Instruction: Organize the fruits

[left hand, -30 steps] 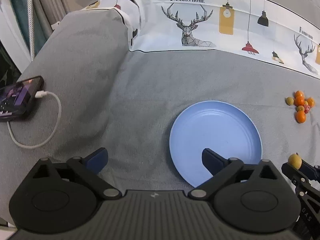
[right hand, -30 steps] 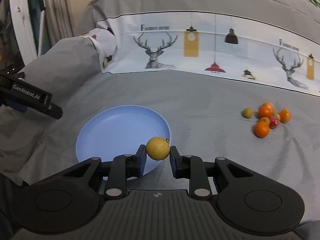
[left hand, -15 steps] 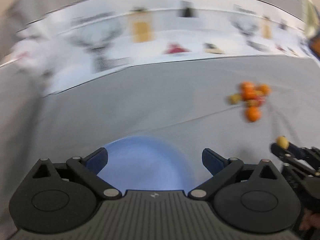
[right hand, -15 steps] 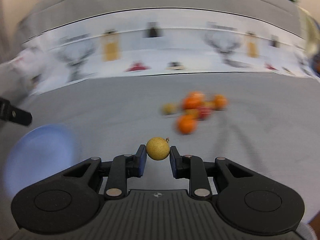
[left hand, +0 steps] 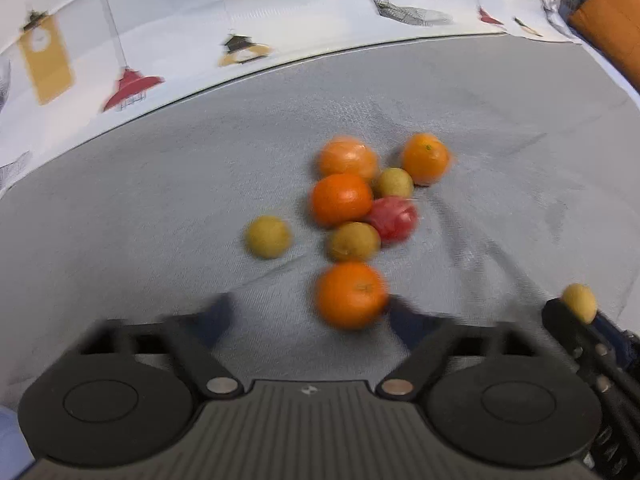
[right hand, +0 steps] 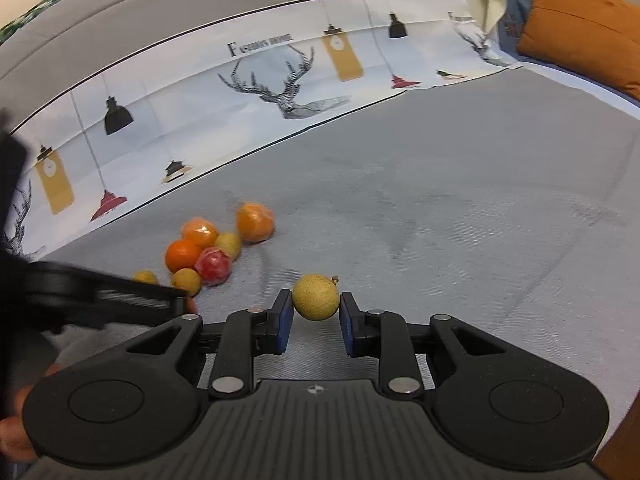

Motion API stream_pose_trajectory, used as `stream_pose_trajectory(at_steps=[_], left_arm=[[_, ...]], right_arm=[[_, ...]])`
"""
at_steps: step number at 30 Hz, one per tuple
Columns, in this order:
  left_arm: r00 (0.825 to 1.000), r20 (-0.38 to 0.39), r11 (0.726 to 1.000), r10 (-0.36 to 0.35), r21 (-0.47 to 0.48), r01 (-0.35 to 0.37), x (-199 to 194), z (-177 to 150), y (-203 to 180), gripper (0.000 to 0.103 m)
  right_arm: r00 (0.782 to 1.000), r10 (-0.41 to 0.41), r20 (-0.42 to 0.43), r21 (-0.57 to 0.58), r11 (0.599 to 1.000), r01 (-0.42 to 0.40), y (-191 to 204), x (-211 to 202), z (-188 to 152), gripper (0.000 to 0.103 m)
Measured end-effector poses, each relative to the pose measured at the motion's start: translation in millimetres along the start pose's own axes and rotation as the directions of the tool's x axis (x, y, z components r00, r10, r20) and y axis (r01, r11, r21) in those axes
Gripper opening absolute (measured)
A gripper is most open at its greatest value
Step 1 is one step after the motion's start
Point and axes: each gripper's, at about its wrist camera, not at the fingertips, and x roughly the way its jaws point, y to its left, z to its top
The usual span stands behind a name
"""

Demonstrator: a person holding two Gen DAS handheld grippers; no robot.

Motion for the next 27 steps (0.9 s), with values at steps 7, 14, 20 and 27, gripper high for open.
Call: stream_pose_trajectory(at_steps=[7,14,20,27], left_arm=[[0.998,0.039,0.999,0.041,-0.025,-0.04,-39.5,-17.5,7.5,0.037],[0.984,0.03,0.975,0.174,-0.143,-0.168,-146.9,-84.5,64.2,0.037],[0.954,-0.007,0.926,0.301,-0.235,-0.294,-230.1,-168.1,113.7,0.037],[0.947,-0.004,0.88,0.321,-0.369,-0.299,-293.7,-242.3,144.9,0.037]], right_arm=[[1.0,0.023,-0.001,-0.045,0.999,-0.023,15.0,1.1,0.4,0.026],[0.998,0.061,0.022,-0.13,0.99,-0.057,38.0,-24.7,-4.3,0.026],[0.973,0.23,-0.018,-0.251,0.941,-0.227,86.5,-99.4,-16.0,0.026],[0.904,0.407,-0.13,-0.371,0.826,-0.425,140.6,-194.2,-52.3,0.026]])
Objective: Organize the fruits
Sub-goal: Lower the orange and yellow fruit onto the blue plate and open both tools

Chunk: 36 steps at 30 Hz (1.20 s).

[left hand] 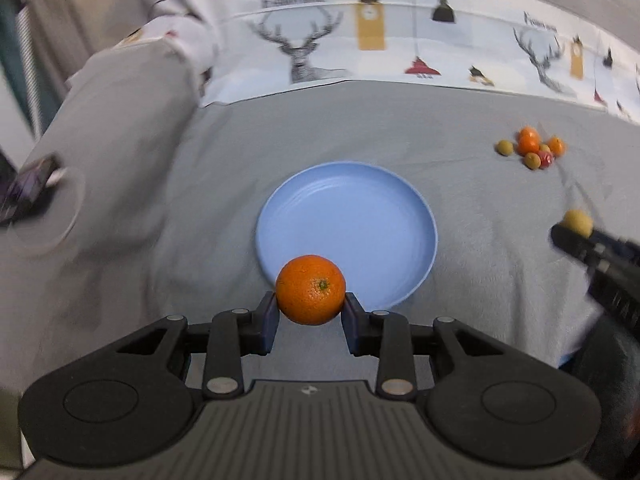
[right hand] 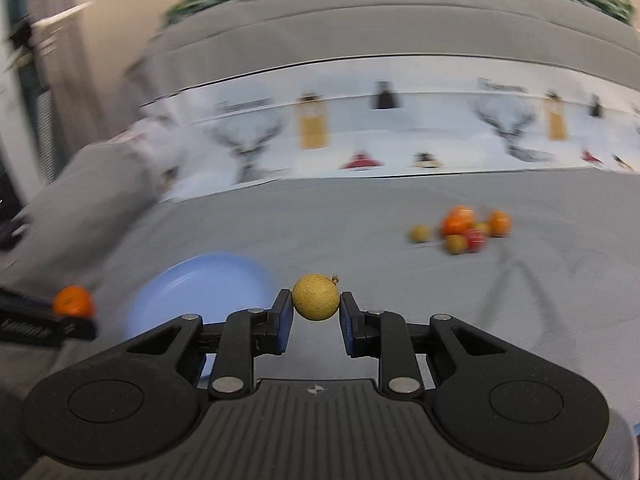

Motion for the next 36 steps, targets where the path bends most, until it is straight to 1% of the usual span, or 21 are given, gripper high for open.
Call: stream_pose_trajectory(at_steps=[3,6,10,14,21,28,36], left_arm=[[1.0,0.0,0.999,-0.017,-0.028,0.017,-11.1,-14.0,14.5,0.037],[0.999,0.009,0.999,-0.031,-0.031,0.031,-17.9,-23.4,23.7,0.037],[0.999,0.021,0.998,-0.039,-0.055,0.04,-21.9,-29.4,32.2,0.037],[0.999,0.034,0.997,-0.042,-0.065,0.045,-22.2,-30.2,34.6,0.037],[0.999,0.026,0.995,-0.043,-0.09,0.046,-16.4,-26.8,39.6,0.037],[0.999,0.025,0.994,-0.035,-0.101,0.038,-6.1,-18.7,43.5,0.037],[0.999,0.031,0.995,-0.038,-0.096,0.041,10.0,-0.5,41.9,0.037]], right_arm=[[0.998,0.057,-0.024,-0.048,0.997,-0.058,32.8,-12.2,-4.5,0.026],[0.996,0.081,-0.031,-0.093,0.992,-0.084,56.2,-18.4,-5.6,0.026],[0.996,0.087,-0.032,-0.127,0.988,-0.09,71.1,-24.8,-3.9,0.026],[0.996,0.076,-0.041,-0.143,0.986,-0.082,73.4,-27.1,-6.1,0.026],[0.996,0.067,-0.053,-0.156,0.985,-0.074,76.2,-23.1,-7.3,0.026],[0.996,0.059,-0.073,-0.161,0.985,-0.07,76.9,-11.5,-7.5,0.026],[0.995,0.053,-0.087,-0.173,0.983,-0.068,83.5,12.2,-3.1,0.026]])
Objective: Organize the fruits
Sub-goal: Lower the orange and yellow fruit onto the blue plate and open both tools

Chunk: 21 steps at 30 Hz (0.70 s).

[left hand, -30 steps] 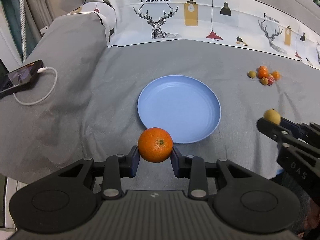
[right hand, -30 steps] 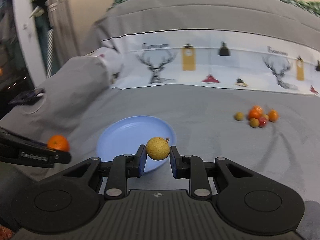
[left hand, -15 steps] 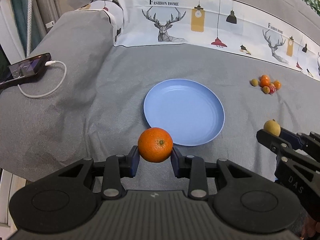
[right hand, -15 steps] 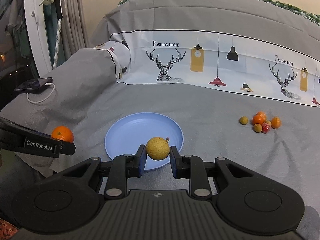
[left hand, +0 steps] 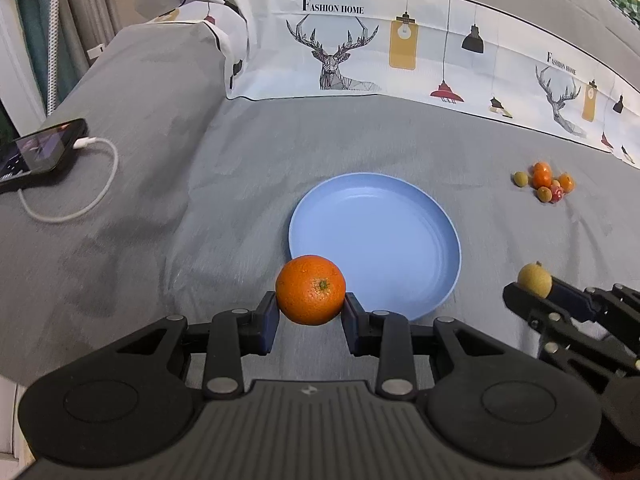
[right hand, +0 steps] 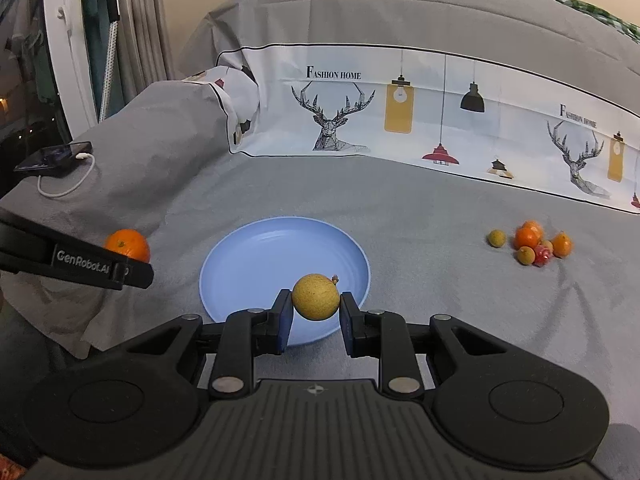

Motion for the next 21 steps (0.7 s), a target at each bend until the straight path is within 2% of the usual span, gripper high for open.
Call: stream_pose_trajectory(at_steps=[12,21], left_arm=[[0.999,-0.039,1.0,0.0,0.01,0.0,49.4,29.7,-5.0,0.037],[0.996,-0.09,1.0,0.011,0.029,-0.008,93.0,39.8,-10.4,0.037]], right_arm=[[0.999,-0.001,-0.041,-0.017,1.0,0.0,4.9,46.5,10.0,0.026],[0.995,-0.007,-0.098,-0.016,1.0,0.005,1.4,89.7,12.2,0.026]])
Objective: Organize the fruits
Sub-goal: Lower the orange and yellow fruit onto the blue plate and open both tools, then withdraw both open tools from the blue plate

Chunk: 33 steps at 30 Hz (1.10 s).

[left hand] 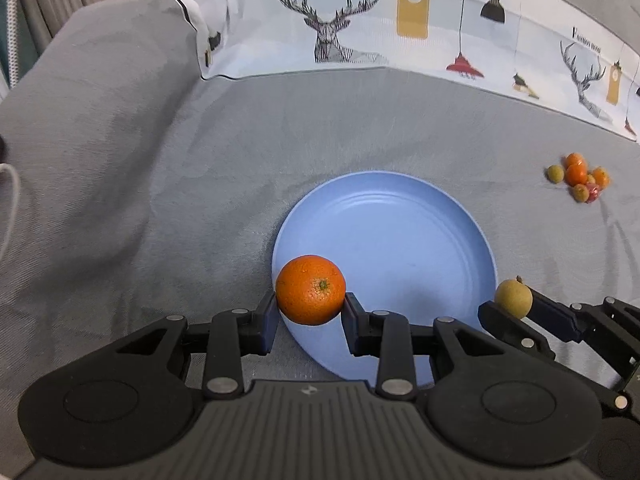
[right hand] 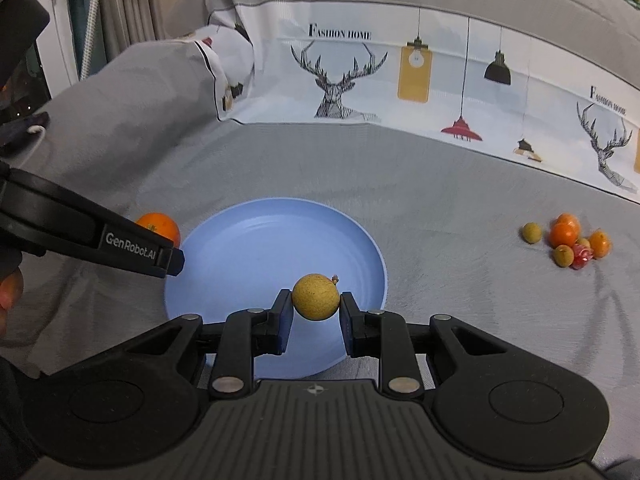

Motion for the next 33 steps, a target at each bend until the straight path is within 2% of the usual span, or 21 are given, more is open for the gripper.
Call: stream_pose_trajectory(at_steps=[12,15,16,17,18,19,20,22,30,33], left_arm=[[0.998,-0.055,0.999,0.031,0.017,-0.03,42.6,6.3,0.6,0.037],[0.999,-0.024,0.999,0.023,0.028,-0.022,46.0,8.9,1.6,0.041],[1.0,-0.002,0.999,0.017,0.037,-0.017,43.6,10.5,1.9,0.059],[1.0,0.016,0.999,0.019,0.042,-0.02,40.4,12.0,1.5,0.093],[0.999,0.042,0.999,0.031,0.042,-0.033,35.0,13.8,1.8,0.103],[0.996,0.082,0.998,0.045,0.034,-0.048,27.3,14.2,2.2,0.103],[0.992,0.111,0.998,0.053,0.031,-0.057,19.5,14.1,2.9,0.103],[0.993,0.113,0.997,0.047,0.049,-0.053,8.5,12.6,3.1,0.103],[0.993,0.087,0.995,0.082,0.044,-0.086,-46.6,-35.2,7.0,0.103],[0.993,0.087,0.996,0.082,0.014,-0.083,-69.8,-55.6,11.3,0.103]], right_arm=[[0.999,0.001,-0.053,-0.011,1.0,-0.002,-3.5,35.7,3.7,0.026],[0.998,0.014,-0.06,-0.004,1.0,-0.014,-3.9,42.2,6.6,0.027],[0.998,0.024,-0.062,0.002,1.0,-0.024,-3.9,43.7,8.9,0.04],[0.997,0.029,-0.066,0.008,1.0,-0.028,-4.4,44.6,12.2,0.063],[0.998,0.025,-0.06,0.013,1.0,-0.024,-3.9,43.9,16.5,0.072],[0.999,0.019,-0.048,0.009,1.0,-0.018,-2.8,41.4,19.8,0.082],[0.999,0.008,-0.034,-0.004,1.0,-0.008,-1.7,37.4,22.6,0.087],[1.0,-0.017,-0.012,-0.023,1.0,0.016,-0.8,25.7,25.3,0.094],[1.0,-0.024,0.018,-0.034,0.999,0.024,1.1,-38.3,7.3,0.099],[1.0,-0.022,0.021,-0.033,0.999,0.022,4.9,-59.4,-2.2,0.101]])
